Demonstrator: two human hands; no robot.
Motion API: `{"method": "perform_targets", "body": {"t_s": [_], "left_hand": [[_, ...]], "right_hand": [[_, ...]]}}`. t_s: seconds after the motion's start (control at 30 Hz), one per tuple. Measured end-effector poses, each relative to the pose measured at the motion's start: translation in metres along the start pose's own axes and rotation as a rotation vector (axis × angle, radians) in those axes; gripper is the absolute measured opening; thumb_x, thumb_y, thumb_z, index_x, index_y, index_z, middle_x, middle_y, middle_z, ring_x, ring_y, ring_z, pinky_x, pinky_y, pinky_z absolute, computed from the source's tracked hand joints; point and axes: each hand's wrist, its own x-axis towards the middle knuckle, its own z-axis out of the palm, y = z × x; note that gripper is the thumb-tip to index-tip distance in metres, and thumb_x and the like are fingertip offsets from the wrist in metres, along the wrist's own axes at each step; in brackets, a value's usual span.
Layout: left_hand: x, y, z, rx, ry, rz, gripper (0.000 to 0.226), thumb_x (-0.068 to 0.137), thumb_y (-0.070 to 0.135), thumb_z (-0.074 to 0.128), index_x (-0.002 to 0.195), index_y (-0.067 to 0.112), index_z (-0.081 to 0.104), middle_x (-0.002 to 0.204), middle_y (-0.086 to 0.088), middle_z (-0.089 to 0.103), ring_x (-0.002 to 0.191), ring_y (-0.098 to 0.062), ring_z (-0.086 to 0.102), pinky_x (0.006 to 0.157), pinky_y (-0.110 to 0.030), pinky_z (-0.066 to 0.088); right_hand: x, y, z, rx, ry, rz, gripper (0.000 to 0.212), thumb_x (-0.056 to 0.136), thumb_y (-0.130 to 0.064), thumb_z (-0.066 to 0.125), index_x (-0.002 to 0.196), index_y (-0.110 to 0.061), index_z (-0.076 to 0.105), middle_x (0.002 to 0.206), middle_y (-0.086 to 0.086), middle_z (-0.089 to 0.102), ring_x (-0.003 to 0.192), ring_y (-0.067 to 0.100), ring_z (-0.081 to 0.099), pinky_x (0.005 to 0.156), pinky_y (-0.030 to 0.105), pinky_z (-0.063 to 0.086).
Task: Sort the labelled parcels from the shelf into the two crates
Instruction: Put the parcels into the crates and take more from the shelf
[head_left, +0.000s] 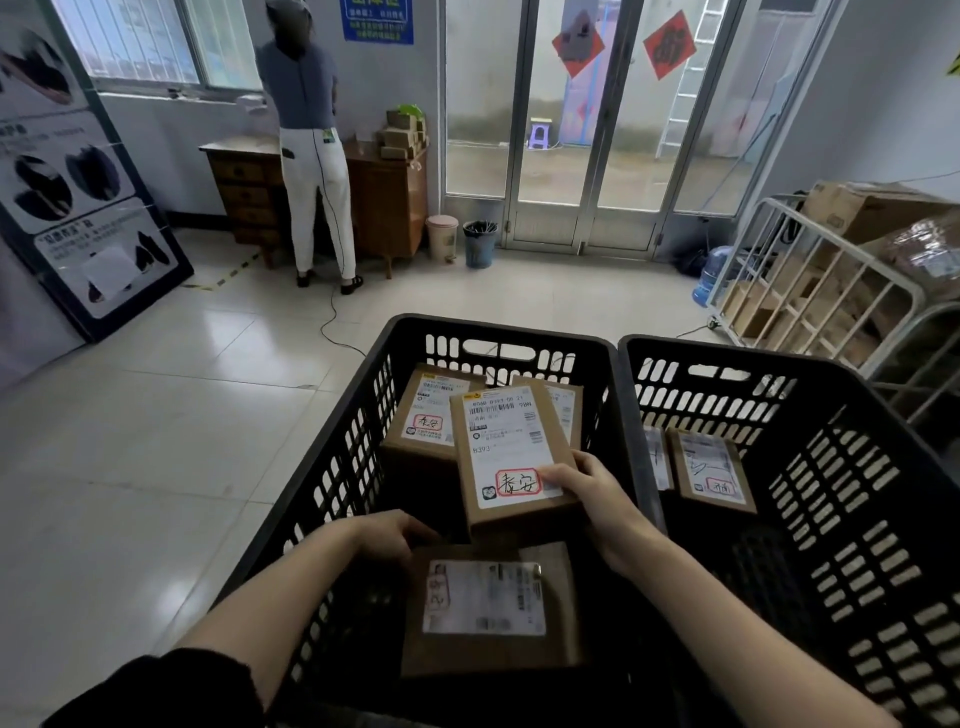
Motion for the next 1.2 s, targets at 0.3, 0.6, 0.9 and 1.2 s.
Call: {"method": "perform_targets", "body": {"t_s": [0.3, 0.6, 0.9, 1.2], "left_hand": [[0.011, 0.009, 0.028, 0.602, 0.186, 0.181, 0.100, 0.070, 0.040, 0.075, 0.148, 0.027, 0.015, 0.154, -0.004, 0.016, 0.140, -0.024, 0.022, 0.114, -0.037, 0.029], [0.013, 0.017, 0.042, 0.906, 0.170, 0.362, 0.102, 0.071, 0.044, 0.074, 0.148, 0.012, 0.016, 0.157, -0.008, 0.012, 0.144, -0.023, 0.013, 0.116, -0.034, 0.022], [0.019, 0.006, 0.046, 0.842, 0.096, 0.382, 0.098, 0.082, 0.038, 0.066, 0.150, 0.013, 0.000, 0.159, -0.008, -0.004, 0.146, -0.023, 0.004, 0.116, -0.032, 0.021], [0.017, 0.015, 0.045, 0.882, 0.041, 0.326, 0.100, 0.082, 0.037, 0.066, 0.149, 0.012, -0.004, 0.158, -0.010, -0.007, 0.146, -0.025, 0.001, 0.117, -0.034, 0.018]], "right_hand": [[0.004, -0.009, -0.007, 0.053, 0.041, -0.070, 0.060, 0.080, -0.023, 0.069, 0.131, -0.017, 0.038, 0.115, 0.014, 0.063, 0.097, 0.028, 0.067, 0.086, 0.043, 0.056], [0.008, -0.016, -0.009, 0.091, 0.097, -0.120, 0.058, 0.081, -0.023, 0.068, 0.131, -0.018, 0.039, 0.113, 0.013, 0.063, 0.093, 0.025, 0.067, 0.079, 0.038, 0.057], [0.014, -0.009, -0.007, 0.127, 0.088, -0.088, 0.059, 0.080, -0.024, 0.070, 0.131, -0.018, 0.039, 0.112, 0.012, 0.064, 0.095, 0.026, 0.067, 0.078, 0.038, 0.057], [0.012, -0.007, -0.008, 0.138, 0.089, -0.093, 0.061, 0.080, -0.025, 0.070, 0.132, -0.018, 0.039, 0.112, 0.012, 0.064, 0.097, 0.025, 0.066, 0.076, 0.035, 0.057]]}}
